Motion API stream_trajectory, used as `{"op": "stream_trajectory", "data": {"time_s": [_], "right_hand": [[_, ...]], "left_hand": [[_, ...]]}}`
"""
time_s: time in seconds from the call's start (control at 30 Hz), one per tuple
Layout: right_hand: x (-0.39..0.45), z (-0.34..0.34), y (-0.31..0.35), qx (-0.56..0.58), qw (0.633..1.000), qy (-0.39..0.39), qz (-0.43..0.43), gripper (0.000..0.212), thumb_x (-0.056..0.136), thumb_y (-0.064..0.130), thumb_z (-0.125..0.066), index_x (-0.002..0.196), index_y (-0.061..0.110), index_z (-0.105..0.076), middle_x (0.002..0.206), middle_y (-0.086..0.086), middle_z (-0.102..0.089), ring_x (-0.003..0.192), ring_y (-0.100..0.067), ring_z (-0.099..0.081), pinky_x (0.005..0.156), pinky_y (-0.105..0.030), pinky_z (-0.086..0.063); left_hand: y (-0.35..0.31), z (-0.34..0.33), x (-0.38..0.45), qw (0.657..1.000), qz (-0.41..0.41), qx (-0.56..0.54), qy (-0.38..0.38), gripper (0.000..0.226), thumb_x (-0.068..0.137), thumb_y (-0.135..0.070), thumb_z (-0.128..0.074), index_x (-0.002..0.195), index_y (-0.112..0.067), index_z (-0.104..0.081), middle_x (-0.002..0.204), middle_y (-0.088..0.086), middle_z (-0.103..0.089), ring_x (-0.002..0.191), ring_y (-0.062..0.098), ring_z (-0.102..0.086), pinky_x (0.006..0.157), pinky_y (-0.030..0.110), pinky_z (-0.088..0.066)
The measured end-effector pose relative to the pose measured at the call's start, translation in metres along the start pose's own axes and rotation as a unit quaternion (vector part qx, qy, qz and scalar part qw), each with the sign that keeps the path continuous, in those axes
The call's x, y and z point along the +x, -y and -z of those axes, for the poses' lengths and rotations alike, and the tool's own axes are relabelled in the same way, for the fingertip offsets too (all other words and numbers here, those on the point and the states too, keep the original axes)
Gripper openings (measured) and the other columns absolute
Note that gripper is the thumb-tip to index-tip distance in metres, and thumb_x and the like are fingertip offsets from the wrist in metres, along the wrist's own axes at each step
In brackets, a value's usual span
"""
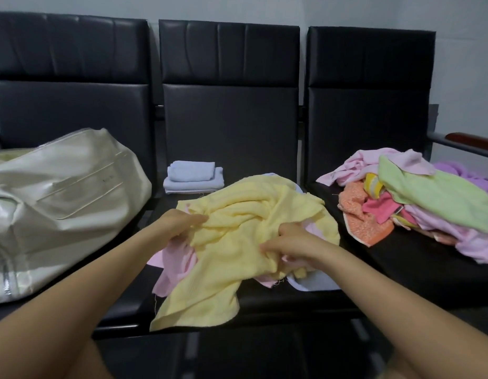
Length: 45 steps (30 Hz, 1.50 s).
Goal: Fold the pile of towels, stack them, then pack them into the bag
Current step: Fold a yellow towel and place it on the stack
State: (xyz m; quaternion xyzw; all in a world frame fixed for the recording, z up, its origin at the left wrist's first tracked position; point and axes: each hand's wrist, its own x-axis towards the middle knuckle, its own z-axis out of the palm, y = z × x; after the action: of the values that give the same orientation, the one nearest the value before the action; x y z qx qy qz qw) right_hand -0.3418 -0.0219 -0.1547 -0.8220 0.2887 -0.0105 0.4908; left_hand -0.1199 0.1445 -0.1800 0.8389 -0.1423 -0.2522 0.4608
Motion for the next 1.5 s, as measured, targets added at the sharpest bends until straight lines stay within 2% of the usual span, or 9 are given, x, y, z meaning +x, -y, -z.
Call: {"op": "stream_trajectory", "data": {"time_s": [0.17,0.27,0.47,0.6,0.87,1.0,1.17,1.33,1.5], "right_hand": [[0.004,0.023,0.022,0.298,0.951,-0.026,0.081,0.016,0.102,0.016,-0.043,0.104,0.009,-0.058,0.108,-0.011,-0.066,0.1,-0.022,-0.064,0.088,-0.036,-0.053],[0.012,0.046,0.027,0.474,0.875,-0.024,0.094,0.035,0.102,0.008,-0.037,0.08,0.011,-0.064,0.075,-0.003,-0.067,0.071,-0.011,-0.064,0.066,-0.023,-0.052],[0.029,0.088,0.015,0.402,0.891,-0.199,0.064,0.031,0.102,0.007,-0.039,0.073,0.016,-0.045,0.075,0.0,-0.046,0.064,-0.01,-0.046,0.038,-0.009,-0.042],[0.049,0.093,-0.014,0.512,0.836,-0.191,0.046,0.018,0.099,0.003,-0.044,0.09,0.003,-0.059,0.08,-0.009,-0.058,0.068,-0.015,-0.062,0.066,-0.022,-0.054],[0.051,0.085,-0.034,0.417,0.9,-0.125,0.009,0.029,0.097,0.013,-0.054,0.122,-0.001,-0.057,0.115,-0.017,-0.065,0.101,-0.026,-0.064,0.083,-0.035,-0.052],[0.038,0.087,-0.049,0.219,0.969,-0.113,-0.032,0.081,0.056,0.046,-0.086,0.125,0.015,-0.058,0.117,-0.008,-0.067,0.105,-0.025,-0.066,0.094,-0.043,-0.052],[0.003,0.079,-0.059,-0.004,0.999,0.049,-0.015,0.063,0.063,0.034,-0.084,0.12,0.02,-0.062,0.116,0.001,-0.069,0.106,-0.017,-0.066,0.097,-0.037,-0.051],[-0.019,0.077,-0.046,0.007,0.997,-0.032,0.074,0.011,0.091,0.018,-0.065,0.101,0.017,-0.07,0.105,0.0,-0.071,0.095,-0.013,-0.067,0.084,-0.026,-0.053],[-0.019,0.082,-0.027,0.136,0.965,-0.195,0.112,0.011,0.093,0.016,-0.06,0.087,0.02,-0.068,0.098,-0.006,-0.071,0.088,-0.017,-0.066,0.085,-0.036,-0.052]], "left_hand": [[-0.024,-0.005,-0.008,0.993,-0.079,-0.042,-0.071,0.011,0.088,-0.01,-0.055,0.078,-0.011,-0.055,0.08,0.006,-0.053,0.067,0.017,-0.048,0.056,0.028,-0.038],[-0.042,0.0,-0.01,0.968,-0.102,-0.202,-0.112,0.002,0.078,-0.011,-0.043,0.077,-0.012,-0.044,0.066,0.0,-0.041,0.057,0.015,-0.038,0.052,0.027,-0.03],[-0.061,0.007,0.003,0.92,-0.121,-0.346,-0.138,0.017,0.093,-0.02,-0.043,0.091,-0.012,-0.058,0.072,0.001,-0.049,0.062,0.014,-0.045,0.056,0.027,-0.035],[-0.05,-0.005,0.016,0.942,-0.133,-0.267,-0.152,0.019,0.093,-0.019,-0.039,0.075,-0.014,-0.046,0.066,0.003,-0.036,0.061,0.016,-0.036,0.05,0.028,-0.03],[-0.034,-0.02,0.002,0.982,-0.151,-0.084,-0.069,0.034,0.098,-0.036,-0.052,0.1,-0.006,-0.066,0.094,0.012,-0.065,0.078,0.021,-0.063,0.066,0.029,-0.052],[-0.033,-0.022,-0.022,0.992,-0.109,0.055,-0.036,0.043,0.085,-0.058,-0.061,0.092,-0.016,-0.063,0.09,-0.001,-0.062,0.081,0.014,-0.057,0.066,0.026,-0.042],[-0.022,-0.027,-0.049,0.952,-0.199,0.23,-0.036,0.043,0.083,-0.052,-0.068,0.073,-0.015,-0.048,0.071,-0.004,-0.049,0.064,0.011,-0.045,0.056,0.022,-0.035],[-0.032,-0.024,-0.078,0.956,-0.277,0.087,-0.044,0.036,0.096,-0.036,-0.055,0.075,-0.008,-0.055,0.07,0.002,-0.049,0.067,0.014,-0.044,0.059,0.026,-0.034],[-0.057,-0.019,-0.096,0.957,-0.193,-0.205,0.068,0.015,0.102,-0.019,-0.045,0.09,-0.014,-0.055,0.083,0.0,-0.056,0.069,0.004,-0.064,0.061,0.016,-0.05]]}}
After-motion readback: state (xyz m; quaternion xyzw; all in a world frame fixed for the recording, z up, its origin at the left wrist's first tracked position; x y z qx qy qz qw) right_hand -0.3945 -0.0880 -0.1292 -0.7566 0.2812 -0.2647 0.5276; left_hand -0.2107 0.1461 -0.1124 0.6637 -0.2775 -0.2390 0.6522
